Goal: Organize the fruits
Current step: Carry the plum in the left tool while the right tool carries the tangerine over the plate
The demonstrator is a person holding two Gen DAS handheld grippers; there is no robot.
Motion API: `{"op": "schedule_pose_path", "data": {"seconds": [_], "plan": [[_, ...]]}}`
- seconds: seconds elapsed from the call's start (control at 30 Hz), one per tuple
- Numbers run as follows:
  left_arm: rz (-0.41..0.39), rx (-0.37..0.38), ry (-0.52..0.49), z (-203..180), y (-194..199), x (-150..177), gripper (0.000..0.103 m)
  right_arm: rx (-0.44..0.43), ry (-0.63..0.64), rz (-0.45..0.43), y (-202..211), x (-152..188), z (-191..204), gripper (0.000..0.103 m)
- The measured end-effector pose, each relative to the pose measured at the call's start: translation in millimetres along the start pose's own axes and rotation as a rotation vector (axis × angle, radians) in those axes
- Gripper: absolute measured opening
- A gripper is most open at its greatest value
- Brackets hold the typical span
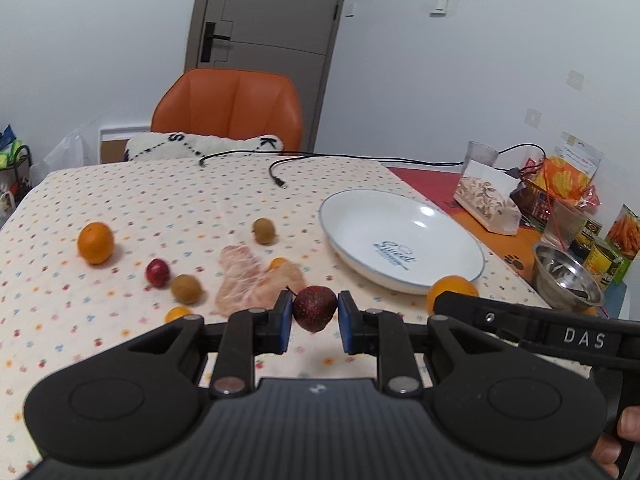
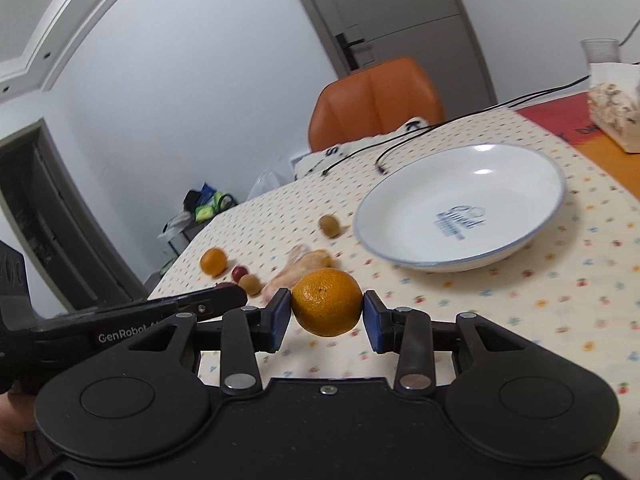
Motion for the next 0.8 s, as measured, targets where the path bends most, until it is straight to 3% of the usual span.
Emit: {"op": "schedule_pose_path", "data": {"seconds": [0.4,0.8], "plan": [[0.008,0.026,-0.038,-30,-27,-12,0.022,0.039,-0.037,-0.069,15,-16,-35,0.037],[0.032,0.039,-0.060,-52,-61,-23,0.022,0.080,-0.044,-0.085,0,-28,-61,0.037]]}}
Point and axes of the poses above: each gripper's, at about its wrist camera, not at the fingertips, and y roughly against the way its jaws point, z to its left, x to its underside, the point moved 3 cm from there along -y, roughly the way its jaws point, and after that the axes turned 3 degrees about -z, right-handed, at the moved point
